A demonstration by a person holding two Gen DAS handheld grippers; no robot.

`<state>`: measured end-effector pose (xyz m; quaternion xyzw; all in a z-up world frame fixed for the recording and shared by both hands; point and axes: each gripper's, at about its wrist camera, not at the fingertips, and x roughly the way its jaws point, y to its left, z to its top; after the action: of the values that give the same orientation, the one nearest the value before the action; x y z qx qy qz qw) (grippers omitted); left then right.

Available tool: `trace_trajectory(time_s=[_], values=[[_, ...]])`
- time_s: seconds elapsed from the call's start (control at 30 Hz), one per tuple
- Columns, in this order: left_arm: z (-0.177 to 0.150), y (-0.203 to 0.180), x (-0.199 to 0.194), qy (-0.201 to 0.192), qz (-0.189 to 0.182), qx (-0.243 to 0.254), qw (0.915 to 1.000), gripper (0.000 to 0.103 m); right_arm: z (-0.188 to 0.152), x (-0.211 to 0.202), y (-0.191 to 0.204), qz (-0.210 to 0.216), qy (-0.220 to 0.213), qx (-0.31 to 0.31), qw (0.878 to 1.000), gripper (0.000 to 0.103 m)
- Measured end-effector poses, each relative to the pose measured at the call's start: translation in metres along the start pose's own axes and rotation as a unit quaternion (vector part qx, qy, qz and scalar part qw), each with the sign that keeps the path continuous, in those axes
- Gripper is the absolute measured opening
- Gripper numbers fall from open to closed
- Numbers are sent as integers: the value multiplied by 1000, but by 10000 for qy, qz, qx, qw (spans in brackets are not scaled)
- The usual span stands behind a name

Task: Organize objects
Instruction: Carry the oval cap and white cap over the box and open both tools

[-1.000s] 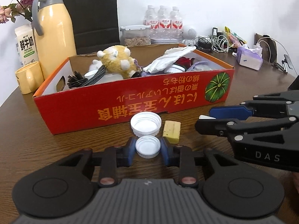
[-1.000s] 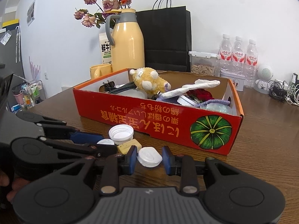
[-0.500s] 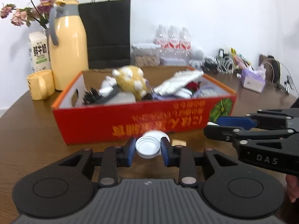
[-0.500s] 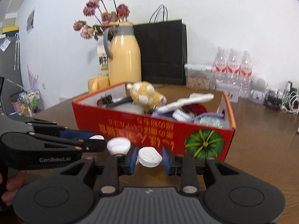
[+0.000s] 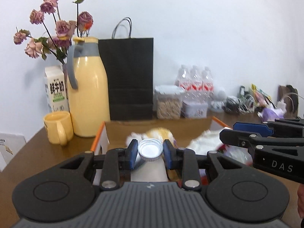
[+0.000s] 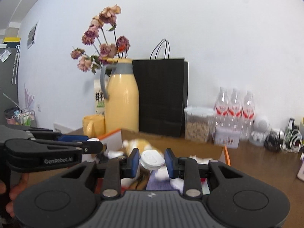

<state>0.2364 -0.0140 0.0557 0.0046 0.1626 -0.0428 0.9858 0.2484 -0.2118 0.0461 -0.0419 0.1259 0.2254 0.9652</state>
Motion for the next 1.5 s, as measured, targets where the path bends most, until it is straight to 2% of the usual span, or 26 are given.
trace_trajectory(time_s=[0.2, 0.27, 0.37, 0.47, 0.63, 0.67, 0.7, 0.73, 0.77, 0.8, 0.83, 0.9, 0.93, 1.07, 1.5], values=[[17, 2, 37, -145, 208, -212, 9995, 29, 17, 48, -2, -291, -118, 94, 9995, 28], [16, 5, 53, -66, 250, -307, 9992, 29, 12, 67, -6, -402, -64, 118, 9991, 28], [11, 11, 75, 216, 238, -369, 9988, 29, -1, 89, -17, -416, 253, 249, 9985, 28], [2, 19, 83, 339, 269, -391, 9983, 29, -9, 100, -23, -460, 428, 305, 9976, 28], [-1, 24, 80, 302, 332, -457, 9979, 30, -16, 101, -24, -484, 462, 269, 9974, 28], [-1, 23, 78, 270, 346, -438, 9981, 33, -17, 100, -24, -488, 462, 256, 9974, 28], [0, 21, 76, 243, 350, -415, 9982, 42, -17, 99, -24, -504, 457, 249, 9974, 29], [0, 20, 74, 205, 355, -398, 9984, 49, -17, 98, -24, -541, 431, 244, 9973, 33], [0, 19, 71, 143, 369, -382, 9985, 62, -18, 96, -24, -587, 419, 231, 9971, 37], [0, 18, 67, 68, 390, -360, 9986, 74, -18, 93, -24, -618, 402, 228, 9970, 50], [1, 18, 64, -5, 402, -346, 9986, 79, -18, 91, -25, -645, 362, 240, 9970, 68], [3, 17, 59, -124, 412, -355, 9984, 98, -17, 85, -25, -739, 283, 248, 9966, 87], [3, 17, 57, -182, 400, -361, 9984, 100, -17, 84, -25, -782, 252, 229, 9964, 91], [5, 14, 53, -234, 418, -327, 9983, 103, -16, 81, -26, -830, 226, 246, 9960, 102], [2, 11, 49, -238, 408, -318, 9984, 103, -15, 73, -22, -839, 182, 207, 9961, 103]])
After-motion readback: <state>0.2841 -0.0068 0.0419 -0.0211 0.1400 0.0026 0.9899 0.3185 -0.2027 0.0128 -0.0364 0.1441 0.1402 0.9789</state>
